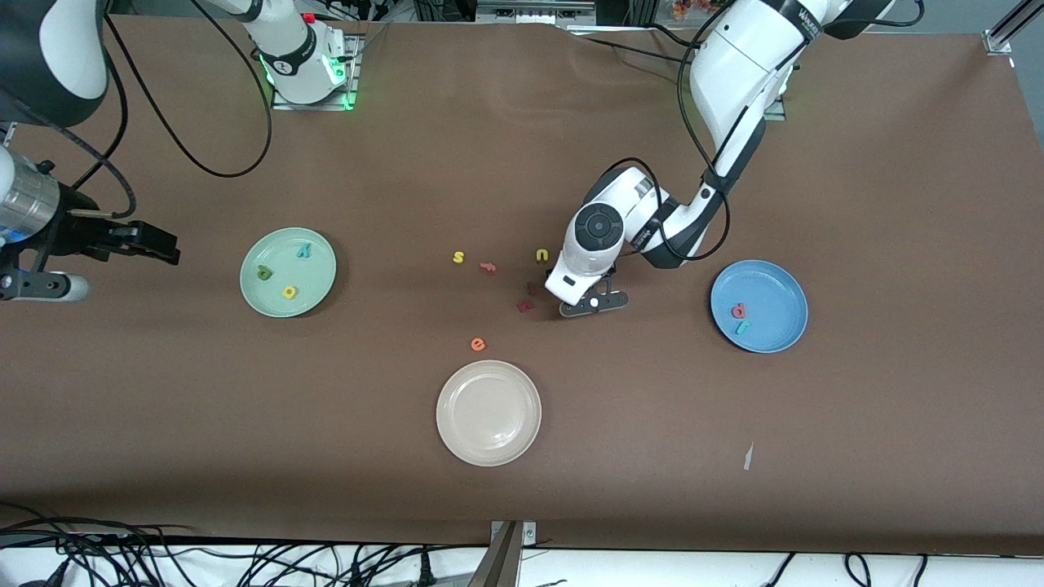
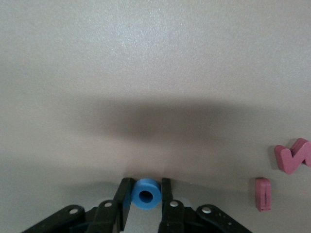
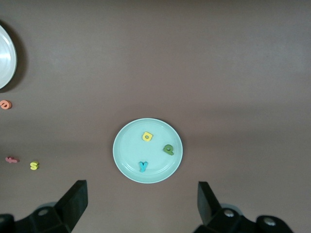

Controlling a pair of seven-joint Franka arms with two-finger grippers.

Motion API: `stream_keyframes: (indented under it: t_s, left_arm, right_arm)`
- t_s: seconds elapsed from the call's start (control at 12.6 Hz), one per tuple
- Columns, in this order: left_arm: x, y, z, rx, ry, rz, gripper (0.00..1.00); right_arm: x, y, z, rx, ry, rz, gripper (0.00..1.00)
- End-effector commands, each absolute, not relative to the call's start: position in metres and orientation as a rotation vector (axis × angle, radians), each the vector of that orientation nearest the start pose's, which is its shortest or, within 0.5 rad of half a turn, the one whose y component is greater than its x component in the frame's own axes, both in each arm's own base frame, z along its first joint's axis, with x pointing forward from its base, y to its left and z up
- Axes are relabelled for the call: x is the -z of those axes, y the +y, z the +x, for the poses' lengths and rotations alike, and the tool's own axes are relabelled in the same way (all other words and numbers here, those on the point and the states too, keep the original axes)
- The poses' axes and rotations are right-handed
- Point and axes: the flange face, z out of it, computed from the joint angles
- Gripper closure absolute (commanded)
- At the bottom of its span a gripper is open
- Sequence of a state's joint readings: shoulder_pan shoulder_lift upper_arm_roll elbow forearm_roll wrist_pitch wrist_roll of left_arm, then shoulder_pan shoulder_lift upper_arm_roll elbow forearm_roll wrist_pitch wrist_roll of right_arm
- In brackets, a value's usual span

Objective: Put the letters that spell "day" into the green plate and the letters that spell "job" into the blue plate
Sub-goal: 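Carry the blue o with the left gripper onto the blue plate and release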

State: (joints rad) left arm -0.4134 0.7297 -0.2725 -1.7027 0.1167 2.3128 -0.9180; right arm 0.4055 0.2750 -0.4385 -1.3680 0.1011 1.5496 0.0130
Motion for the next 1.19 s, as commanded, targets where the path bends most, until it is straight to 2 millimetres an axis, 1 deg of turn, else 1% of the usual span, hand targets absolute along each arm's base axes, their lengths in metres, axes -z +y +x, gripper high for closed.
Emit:
stream_keyframes:
  t_s: [0.0,0.08,0.16,0.24,0.32,0.4,0.48,0.55,0.63,0.71,0.79,0.87,0.95,1.03,1.11]
  left_arm:
    - [-0.179,-0.404,0.529,-0.2,-0.314,-3.098,0.74]
    - [-0.182,-0.402,0.53,-0.208,-0.312,-3.088,0.77]
    - [-0.195,-0.4,0.539,-0.198,-0.32,-3.088,0.79]
    - [-0.208,-0.394,0.549,-0.225,-0.298,-3.069,0.79]
    - [-0.221,-0.386,0.56,-0.26,-0.257,-3.048,0.79]
    - [-0.234,-0.371,0.573,-0.287,-0.21,-3.038,0.79]
    - [-0.248,-0.357,0.581,-0.299,-0.128,-3.04,0.79]
    - [-0.255,-0.337,0.592,-0.3,-0.055,-3.051,0.79]
    - [-0.262,-0.318,0.6,-0.319,0.017,-3.049,0.79]
    - [-0.267,-0.293,0.61,-0.341,0.079,-3.047,0.79]
    - [-0.276,-0.269,0.62,-0.336,0.115,-3.058,0.79]
    - [-0.283,-0.242,0.63,-0.329,0.113,-3.065,0.79]
    - [-0.285,-0.224,0.636,-0.339,0.148,-3.067,0.79]
    - [-0.284,-0.203,0.642,-0.353,0.187,-3.066,0.79]
    - [-0.282,-0.184,0.646,-0.34,0.235,-3.024,0.79]
  right_arm:
    - [-0.579,0.036,0.607,-0.108,-0.019,-3.157,0.0]
    - [-0.573,0.015,0.602,-0.112,0.027,-3.148,0.0]
    - [-0.569,0.007,0.593,-0.068,0.027,-3.129,0.0]
    - [-0.57,0.01,0.581,0.004,-0.003,-3.126,0.0]
    - [-0.565,0.009,0.579,0.033,-0.003,-3.125,0.0]
    - [-0.567,0.008,0.581,0.057,-0.003,-3.127,0.0]
    - [-0.571,0.004,0.579,0.069,0.011,-3.127,0.0]
    - [-0.572,0.003,0.575,0.06,0.01,-3.128,0.0]
    - [-0.579,0.001,0.571,0.074,0.006,-3.127,0.0]
    - [-0.58,0.0,0.571,0.079,0.003,-3.129,0.0]
    - [-0.578,-0.005,0.571,0.072,0.015,-3.128,0.0]
    - [-0.574,-0.007,0.569,0.063,0.02,-3.128,0.0]
    - [-0.578,-0.001,0.563,0.065,0.008,-3.127,0.0]
    - [-0.575,0.001,0.551,0.062,0.01,-3.13,0.0]
    - [-0.571,0.007,0.542,0.063,0.0,-3.142,0.0]
